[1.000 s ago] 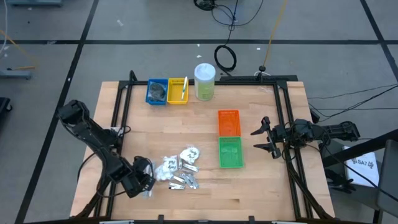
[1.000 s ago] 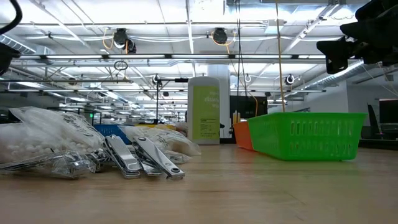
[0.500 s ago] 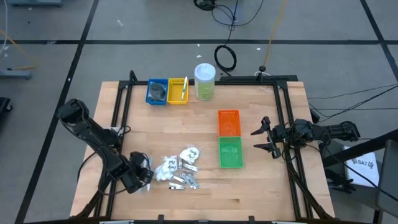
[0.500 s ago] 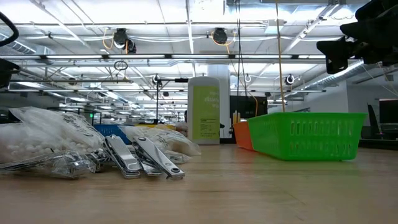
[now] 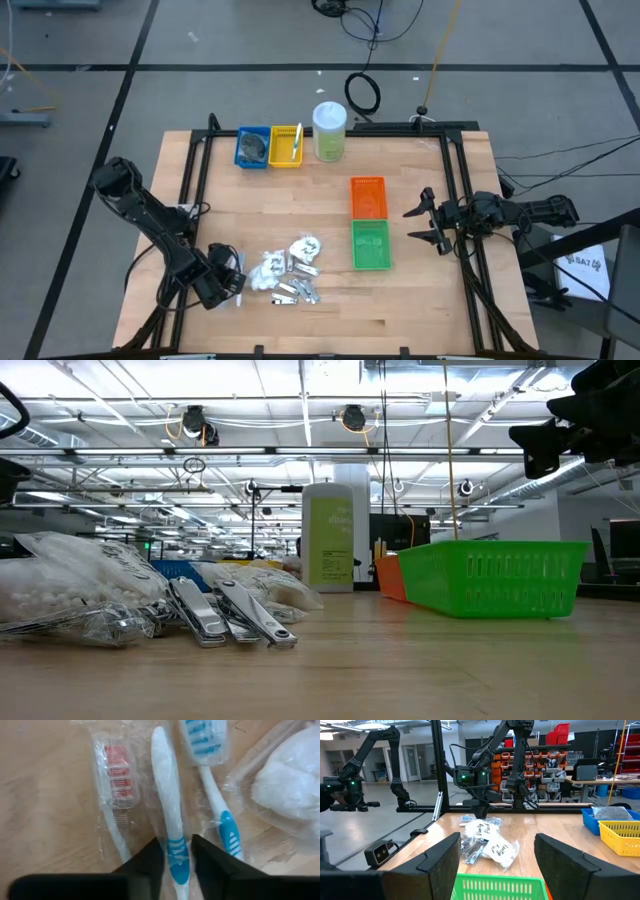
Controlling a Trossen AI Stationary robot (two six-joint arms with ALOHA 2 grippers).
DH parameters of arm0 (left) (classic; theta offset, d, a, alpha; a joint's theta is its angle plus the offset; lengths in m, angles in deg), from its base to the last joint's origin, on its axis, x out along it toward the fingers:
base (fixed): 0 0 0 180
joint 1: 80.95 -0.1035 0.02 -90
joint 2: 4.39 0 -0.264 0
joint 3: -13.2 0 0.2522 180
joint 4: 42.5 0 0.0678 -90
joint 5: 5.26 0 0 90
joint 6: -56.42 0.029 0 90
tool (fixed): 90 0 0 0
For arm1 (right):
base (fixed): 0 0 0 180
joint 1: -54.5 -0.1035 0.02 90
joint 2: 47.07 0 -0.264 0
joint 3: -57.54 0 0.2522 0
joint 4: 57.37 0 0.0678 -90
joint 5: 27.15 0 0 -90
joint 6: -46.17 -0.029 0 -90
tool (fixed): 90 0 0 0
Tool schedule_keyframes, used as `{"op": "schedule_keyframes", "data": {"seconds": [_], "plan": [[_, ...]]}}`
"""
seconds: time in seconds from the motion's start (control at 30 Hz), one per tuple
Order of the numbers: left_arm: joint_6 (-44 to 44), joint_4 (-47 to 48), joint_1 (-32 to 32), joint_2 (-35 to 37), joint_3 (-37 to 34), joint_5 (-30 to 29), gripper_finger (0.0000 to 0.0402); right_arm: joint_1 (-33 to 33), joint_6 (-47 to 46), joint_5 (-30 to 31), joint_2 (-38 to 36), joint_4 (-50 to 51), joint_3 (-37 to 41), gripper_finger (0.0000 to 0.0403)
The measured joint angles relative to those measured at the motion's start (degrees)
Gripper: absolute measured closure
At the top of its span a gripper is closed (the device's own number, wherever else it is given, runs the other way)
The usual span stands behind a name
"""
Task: Pick & Place Travel size toiletries
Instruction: Put the blue toothbrush into the yellow bin
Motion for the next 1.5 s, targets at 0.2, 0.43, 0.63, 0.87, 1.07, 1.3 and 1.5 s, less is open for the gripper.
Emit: {"op": "schedule_keyframes", "data": {"seconds": [0.2,0.43,0.63,0.87,1.07,1.3,1.5], "plan": [[1.5,-0.5,1.0,0.6,0.9,-6.9,0.0381,0.0,0.0,0.0,0.0,0.0,0.0,0.0161],[8.4,3.4,1.7,4.4,5.5,-15.7,0.0376,0.0,0.0,0.0,0.0,0.0,0.0,0.0161],[18.5,7.2,1.5,7.9,9.2,-28.1,0.0380,0.0,0.0,0.0,0.0,0.0,0.0,0.0161],[34.7,1.4,-1.9,11.9,9.4,-50.8,0.0354,0.0,0.0,0.0,0.0,0.0,0.0,0.0161],[49.8,-3.2,-11.0,14.9,9.5,-50.4,0.0378,0.0,0.0,0.0,0.0,0.0,0.0,0.0161],[75.5,-14.2,-29.7,19.5,9.5,-42.5,0.0377,0.0,0.0,0.0,0.0,0.0,0.0,0.0161],[95.3,-29.3,-53.7,21.3,9.5,-21.5,0.0378,0.0,0.0,0.0,0.0,0.0,0.0,0.0161]]}}
